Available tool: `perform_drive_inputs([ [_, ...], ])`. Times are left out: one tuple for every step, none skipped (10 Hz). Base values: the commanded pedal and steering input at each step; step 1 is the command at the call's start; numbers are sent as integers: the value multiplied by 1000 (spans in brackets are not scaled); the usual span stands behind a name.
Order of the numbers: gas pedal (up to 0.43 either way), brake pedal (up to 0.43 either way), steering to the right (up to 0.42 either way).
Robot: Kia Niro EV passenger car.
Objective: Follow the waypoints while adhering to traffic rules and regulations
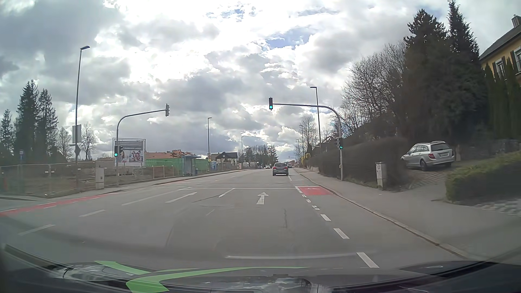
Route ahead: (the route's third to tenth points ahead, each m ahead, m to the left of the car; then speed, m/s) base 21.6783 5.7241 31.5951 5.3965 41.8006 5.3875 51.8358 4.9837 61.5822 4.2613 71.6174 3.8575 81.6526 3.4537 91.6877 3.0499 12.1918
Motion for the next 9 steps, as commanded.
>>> perform_drive_inputs([
  [130, 0, 3],
  [79, 0, 3],
  [79, 0, 3],
  [79, 0, 3],
  [79, 0, 3],
  [79, 0, 3],
  [79, 0, 3],
  [79, 0, 3],
  [79, 0, 3],
])
